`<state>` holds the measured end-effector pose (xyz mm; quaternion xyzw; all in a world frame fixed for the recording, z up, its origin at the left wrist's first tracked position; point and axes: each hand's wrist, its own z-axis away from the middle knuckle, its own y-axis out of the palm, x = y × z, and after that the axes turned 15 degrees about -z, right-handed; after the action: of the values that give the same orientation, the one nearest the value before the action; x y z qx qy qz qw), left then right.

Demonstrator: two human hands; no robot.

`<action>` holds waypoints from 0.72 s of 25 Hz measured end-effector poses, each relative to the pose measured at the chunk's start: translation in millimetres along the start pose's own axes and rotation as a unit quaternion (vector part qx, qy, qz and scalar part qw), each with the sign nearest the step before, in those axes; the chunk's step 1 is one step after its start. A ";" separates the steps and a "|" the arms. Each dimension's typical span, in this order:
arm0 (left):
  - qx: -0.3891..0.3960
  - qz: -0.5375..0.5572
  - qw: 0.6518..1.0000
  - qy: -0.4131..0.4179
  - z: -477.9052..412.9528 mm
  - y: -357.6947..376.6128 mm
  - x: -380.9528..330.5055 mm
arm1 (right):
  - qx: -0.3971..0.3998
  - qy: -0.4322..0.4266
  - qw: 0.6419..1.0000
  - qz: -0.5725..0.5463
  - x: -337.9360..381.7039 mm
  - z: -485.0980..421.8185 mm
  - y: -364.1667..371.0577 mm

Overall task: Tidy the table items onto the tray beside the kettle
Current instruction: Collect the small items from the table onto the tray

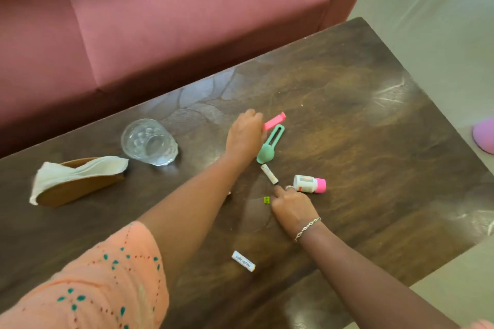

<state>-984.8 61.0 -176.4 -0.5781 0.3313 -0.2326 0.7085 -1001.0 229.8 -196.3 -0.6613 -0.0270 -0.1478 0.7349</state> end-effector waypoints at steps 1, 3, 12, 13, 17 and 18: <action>-0.002 0.014 1.000 -0.011 13.8 -4.4 8.1 | 0.007 0.004 1.000 -0.014 -1.1 -0.2 -1.6; -0.007 0.039 0.998 -0.044 45.7 -14.4 28.4 | 0.049 0.038 0.996 -0.057 0.3 0.5 -3.3; -0.038 0.098 0.984 -0.147 192.1 -42.9 126.4 | -0.010 0.122 0.976 -0.181 70.2 -4.7 -12.5; -0.043 0.095 0.983 -0.153 210.0 -45.0 139.0 | -0.017 0.093 0.979 -0.182 86.9 -6.1 -13.4; -0.045 0.077 0.979 -0.185 281.5 -54.5 193.9 | -0.009 -0.009 0.989 -0.147 155.3 -11.1 -13.1; -0.043 0.076 0.976 -0.201 298.1 -57.5 206.7 | -0.007 -0.018 0.989 -0.148 169.8 -14.0 -12.4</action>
<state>-622.7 99.1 -128.5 -0.6162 0.2348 -0.0424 0.7506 -844.2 184.2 -146.2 -0.6578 -0.1366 -0.2437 0.6995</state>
